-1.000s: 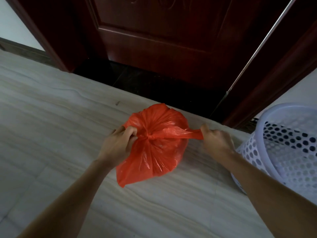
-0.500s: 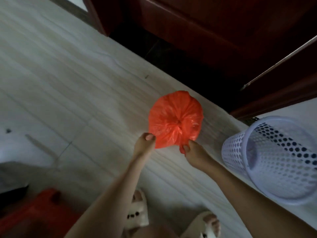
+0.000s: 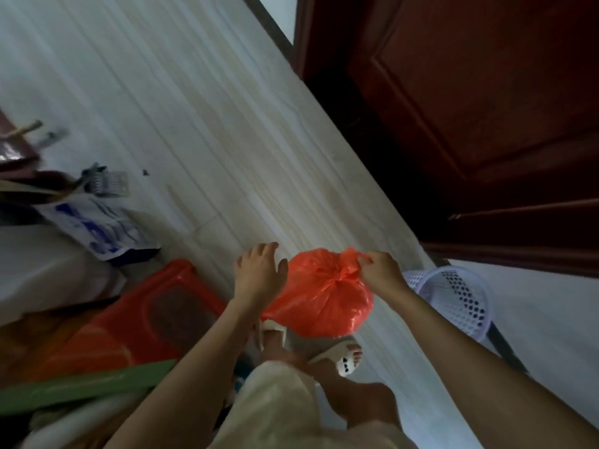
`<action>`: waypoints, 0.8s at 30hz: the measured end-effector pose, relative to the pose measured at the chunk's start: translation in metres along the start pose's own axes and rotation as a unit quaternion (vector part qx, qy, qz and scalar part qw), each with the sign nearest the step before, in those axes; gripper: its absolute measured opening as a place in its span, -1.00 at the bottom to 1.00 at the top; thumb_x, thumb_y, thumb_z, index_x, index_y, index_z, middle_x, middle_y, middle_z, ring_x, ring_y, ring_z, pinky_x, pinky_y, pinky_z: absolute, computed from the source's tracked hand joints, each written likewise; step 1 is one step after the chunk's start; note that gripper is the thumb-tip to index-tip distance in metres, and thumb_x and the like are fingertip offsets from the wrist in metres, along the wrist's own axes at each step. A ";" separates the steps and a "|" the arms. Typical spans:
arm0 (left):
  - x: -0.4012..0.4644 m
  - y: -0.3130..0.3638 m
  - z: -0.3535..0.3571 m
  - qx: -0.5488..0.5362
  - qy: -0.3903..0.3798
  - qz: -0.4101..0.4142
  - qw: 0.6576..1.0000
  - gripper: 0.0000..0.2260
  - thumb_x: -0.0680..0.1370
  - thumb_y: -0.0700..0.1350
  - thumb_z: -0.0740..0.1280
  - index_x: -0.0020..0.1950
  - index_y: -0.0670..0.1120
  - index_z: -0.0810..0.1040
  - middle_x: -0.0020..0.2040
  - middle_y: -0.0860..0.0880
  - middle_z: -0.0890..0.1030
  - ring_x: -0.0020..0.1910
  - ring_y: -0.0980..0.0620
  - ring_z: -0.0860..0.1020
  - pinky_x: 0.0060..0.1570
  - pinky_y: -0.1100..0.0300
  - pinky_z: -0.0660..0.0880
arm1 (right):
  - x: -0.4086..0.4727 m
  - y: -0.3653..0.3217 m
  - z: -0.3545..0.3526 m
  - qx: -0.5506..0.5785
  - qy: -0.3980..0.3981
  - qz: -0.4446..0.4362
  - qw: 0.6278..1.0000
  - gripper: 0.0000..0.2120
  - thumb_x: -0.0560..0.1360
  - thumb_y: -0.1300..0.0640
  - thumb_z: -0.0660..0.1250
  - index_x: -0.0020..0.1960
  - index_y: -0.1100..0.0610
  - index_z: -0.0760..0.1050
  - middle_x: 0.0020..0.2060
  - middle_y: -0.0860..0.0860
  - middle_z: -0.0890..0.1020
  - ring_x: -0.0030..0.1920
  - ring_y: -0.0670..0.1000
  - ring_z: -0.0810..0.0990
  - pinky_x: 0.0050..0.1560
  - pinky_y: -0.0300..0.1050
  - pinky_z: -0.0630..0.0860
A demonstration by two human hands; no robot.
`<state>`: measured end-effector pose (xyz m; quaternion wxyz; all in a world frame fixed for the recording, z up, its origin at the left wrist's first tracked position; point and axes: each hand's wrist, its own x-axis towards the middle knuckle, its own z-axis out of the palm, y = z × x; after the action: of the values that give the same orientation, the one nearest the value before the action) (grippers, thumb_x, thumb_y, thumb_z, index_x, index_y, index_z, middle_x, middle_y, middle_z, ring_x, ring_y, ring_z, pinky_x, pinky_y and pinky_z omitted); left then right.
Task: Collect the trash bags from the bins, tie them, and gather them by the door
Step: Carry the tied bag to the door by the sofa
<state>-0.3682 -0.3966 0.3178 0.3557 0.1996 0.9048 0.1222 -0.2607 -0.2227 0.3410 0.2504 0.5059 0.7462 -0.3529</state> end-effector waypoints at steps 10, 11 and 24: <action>-0.022 -0.033 -0.180 -0.006 0.080 -0.045 0.996 -0.52 0.54 0.01 0.21 0.44 -0.07 0.26 0.41 -0.12 0.36 0.37 -0.17 0.33 0.35 -0.08 0.21 | -0.079 -0.184 -0.062 -0.215 -0.045 -0.170 0.961 -0.71 0.56 0.05 0.10 0.07 0.20 0.50 0.08 0.23 0.60 0.08 0.24 0.56 0.01 -0.03 0.44; -0.015 -0.033 -0.195 -0.013 0.089 -0.050 0.995 -0.52 0.54 0.01 0.21 0.43 -0.07 0.26 0.41 -0.12 0.36 0.37 -0.17 0.32 0.35 -0.08 0.21 | -0.075 -0.207 -0.070 -0.217 -0.038 -0.182 0.958 -0.71 0.56 0.05 0.10 0.08 0.21 0.49 0.09 0.24 0.59 0.09 0.24 0.55 0.02 -0.02 0.44; 0.106 -0.081 -0.411 -0.050 0.189 -0.192 0.962 -0.50 0.56 0.04 0.16 0.48 -0.04 0.17 0.49 -0.10 0.22 0.46 -0.13 0.18 0.42 -0.17 0.03 | 0.024 -0.510 -0.119 -0.238 0.004 -0.319 0.917 -0.67 0.57 0.08 0.05 0.08 0.25 0.50 0.09 0.25 0.59 0.10 0.25 0.54 0.06 0.03 0.45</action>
<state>-0.7454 -0.4541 0.5198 0.2042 -0.0228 0.9698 0.1318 -0.7465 -0.2381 0.5376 0.2347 0.1678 0.9310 -0.2236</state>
